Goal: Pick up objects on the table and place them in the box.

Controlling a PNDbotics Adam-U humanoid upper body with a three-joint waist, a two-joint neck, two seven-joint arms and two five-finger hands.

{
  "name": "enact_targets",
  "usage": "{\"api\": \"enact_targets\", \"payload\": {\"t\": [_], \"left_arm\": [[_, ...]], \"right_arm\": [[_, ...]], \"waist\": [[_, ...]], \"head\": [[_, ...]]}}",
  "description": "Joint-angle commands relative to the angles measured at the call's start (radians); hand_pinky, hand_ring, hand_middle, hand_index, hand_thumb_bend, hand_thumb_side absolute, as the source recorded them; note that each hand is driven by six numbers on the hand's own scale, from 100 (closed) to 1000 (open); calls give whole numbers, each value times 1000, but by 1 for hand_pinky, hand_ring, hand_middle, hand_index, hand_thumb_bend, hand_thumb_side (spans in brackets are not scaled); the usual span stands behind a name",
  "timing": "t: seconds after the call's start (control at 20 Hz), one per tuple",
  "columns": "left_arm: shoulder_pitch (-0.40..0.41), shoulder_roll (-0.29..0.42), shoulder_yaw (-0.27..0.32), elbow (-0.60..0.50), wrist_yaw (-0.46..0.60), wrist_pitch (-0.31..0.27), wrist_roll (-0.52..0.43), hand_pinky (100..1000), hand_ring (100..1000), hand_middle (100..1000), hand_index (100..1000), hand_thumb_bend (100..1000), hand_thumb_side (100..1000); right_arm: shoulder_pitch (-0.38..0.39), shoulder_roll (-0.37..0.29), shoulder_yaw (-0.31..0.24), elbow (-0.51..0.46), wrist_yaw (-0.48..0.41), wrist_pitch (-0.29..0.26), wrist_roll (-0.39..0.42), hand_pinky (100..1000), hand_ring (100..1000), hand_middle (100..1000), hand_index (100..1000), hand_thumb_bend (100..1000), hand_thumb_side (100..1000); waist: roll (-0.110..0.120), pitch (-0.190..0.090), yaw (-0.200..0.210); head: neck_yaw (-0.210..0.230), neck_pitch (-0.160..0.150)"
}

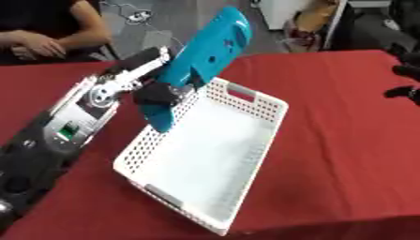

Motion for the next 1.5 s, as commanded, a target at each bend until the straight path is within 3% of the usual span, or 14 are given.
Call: {"api": "enact_targets", "payload": {"t": [0.05,0.1,0.6,0.7,0.75,0.9,0.95,1.1,1.15,1.25,1.35,1.4,1.45,1.5], "left_arm": [[-26,31,-11,15,-14,-7,-20,100,100,100,154,100,484],[-27,32,-15,26,-18,-8,-28,100,100,100,178,100,440],[-38,6,-54,214,-33,-33,-60,100,100,101,222,100,356],[-37,2,-61,244,-38,-42,-83,100,100,181,301,100,321],[-36,-1,-62,257,-42,-47,-92,100,146,245,363,100,299],[-34,-11,-63,288,-51,-60,-105,100,201,297,408,100,268],[-34,-14,-64,294,-53,-65,-107,199,265,359,466,100,252],[-37,-20,-63,299,-58,-81,-97,328,368,458,550,100,592],[-38,-21,-63,298,-58,-87,-89,384,443,521,607,100,759],[-40,-23,-62,293,-57,-98,-73,458,528,607,677,105,926],[-44,-24,-61,291,-54,-107,-62,507,585,668,720,189,993],[-46,-25,-62,289,-55,-111,-59,500,576,658,714,176,986],[-47,-26,-63,289,-56,-115,-57,554,644,728,764,276,1000],[-48,-28,-64,288,-57,-119,-57,566,661,743,780,298,1000]], "right_arm": [[-16,-17,-3,-12,-4,0,4,681,851,858,1000,100,971],[-16,-17,-3,-12,-5,0,3,681,851,858,1000,100,971],[-18,-16,-2,-13,-6,1,5,681,851,858,1000,100,971],[-18,-16,-2,-13,-6,1,5,681,851,858,1000,100,970],[-18,-16,-2,-13,-6,1,5,681,851,858,1000,100,970],[-17,-16,-1,-13,-6,1,6,681,851,857,1000,100,970],[-17,-16,-1,-13,-6,1,7,681,851,858,1000,100,970],[-16,-15,-1,-13,-6,1,7,681,850,858,1000,100,970],[-16,-15,-1,-12,-5,1,8,681,850,858,1000,100,970],[-16,-15,0,-12,-5,1,9,681,850,858,1000,100,970],[-16,-15,0,-12,-5,1,9,681,850,858,1000,100,970],[-16,-14,0,-12,-5,1,9,681,850,858,1000,100,970],[-16,-14,0,-12,-5,1,9,681,850,858,1000,100,970],[-16,-14,0,-12,-6,1,9,681,850,858,1000,100,969]], "waist": [[-1,-11,-2],[-1,-11,-3],[0,-10,-5],[0,-10,-6],[0,-10,-5],[-1,-10,-5],[-1,-9,-5],[-1,-9,-4],[-1,-9,-4],[-1,-10,-3],[-1,-10,-3],[-1,-11,-4],[-1,-11,-4],[-1,-11,-4]], "head": [[5,-1],[5,-1],[8,-1],[8,-1],[8,-1],[8,-1],[9,-1],[9,-1],[10,-1],[10,-1],[10,-1],[11,-1],[11,-1],[10,-1]]}}
